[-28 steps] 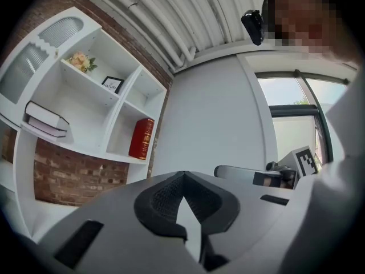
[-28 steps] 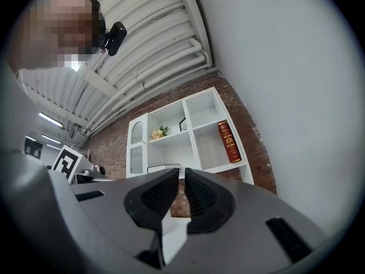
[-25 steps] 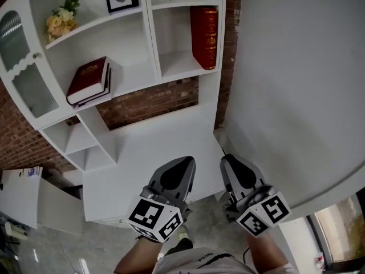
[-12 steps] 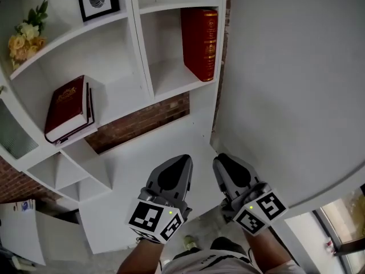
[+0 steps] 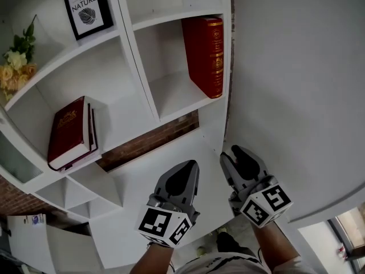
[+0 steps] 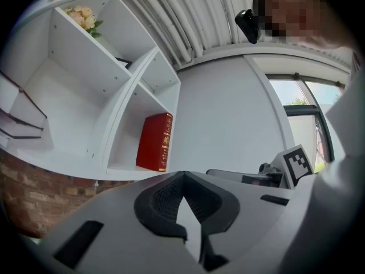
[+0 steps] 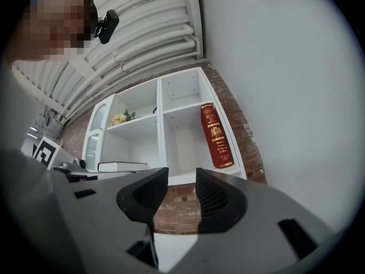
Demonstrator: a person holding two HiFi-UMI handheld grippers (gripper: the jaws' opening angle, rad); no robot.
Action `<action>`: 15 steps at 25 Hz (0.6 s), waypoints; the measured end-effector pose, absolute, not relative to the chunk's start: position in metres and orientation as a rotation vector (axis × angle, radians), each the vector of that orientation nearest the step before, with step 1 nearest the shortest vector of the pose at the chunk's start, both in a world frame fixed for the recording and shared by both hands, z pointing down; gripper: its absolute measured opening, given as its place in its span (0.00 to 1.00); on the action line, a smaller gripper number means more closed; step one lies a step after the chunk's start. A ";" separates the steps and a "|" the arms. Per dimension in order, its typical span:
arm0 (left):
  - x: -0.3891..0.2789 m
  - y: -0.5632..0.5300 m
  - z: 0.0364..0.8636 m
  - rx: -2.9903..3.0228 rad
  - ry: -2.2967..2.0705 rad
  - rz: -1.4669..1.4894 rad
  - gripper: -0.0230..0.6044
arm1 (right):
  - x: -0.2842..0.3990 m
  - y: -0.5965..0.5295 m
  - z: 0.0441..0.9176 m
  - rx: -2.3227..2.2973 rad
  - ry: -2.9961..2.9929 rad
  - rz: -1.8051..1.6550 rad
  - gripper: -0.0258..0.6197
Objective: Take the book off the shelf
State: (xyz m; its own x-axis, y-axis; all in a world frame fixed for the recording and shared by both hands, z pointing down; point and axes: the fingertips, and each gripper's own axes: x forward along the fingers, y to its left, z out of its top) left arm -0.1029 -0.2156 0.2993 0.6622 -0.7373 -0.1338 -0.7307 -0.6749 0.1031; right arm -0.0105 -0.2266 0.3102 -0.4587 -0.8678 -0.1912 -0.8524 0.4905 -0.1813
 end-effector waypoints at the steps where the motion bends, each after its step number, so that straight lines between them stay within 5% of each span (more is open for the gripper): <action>1: -0.102 -0.222 0.297 2.827 -1.260 -0.246 0.05 | -0.008 -0.238 0.309 -1.464 2.480 -0.084 0.26; 15: -0.070 -0.316 0.284 2.762 -1.427 -0.216 0.05 | 0.031 -0.406 0.302 -1.602 2.479 0.042 0.43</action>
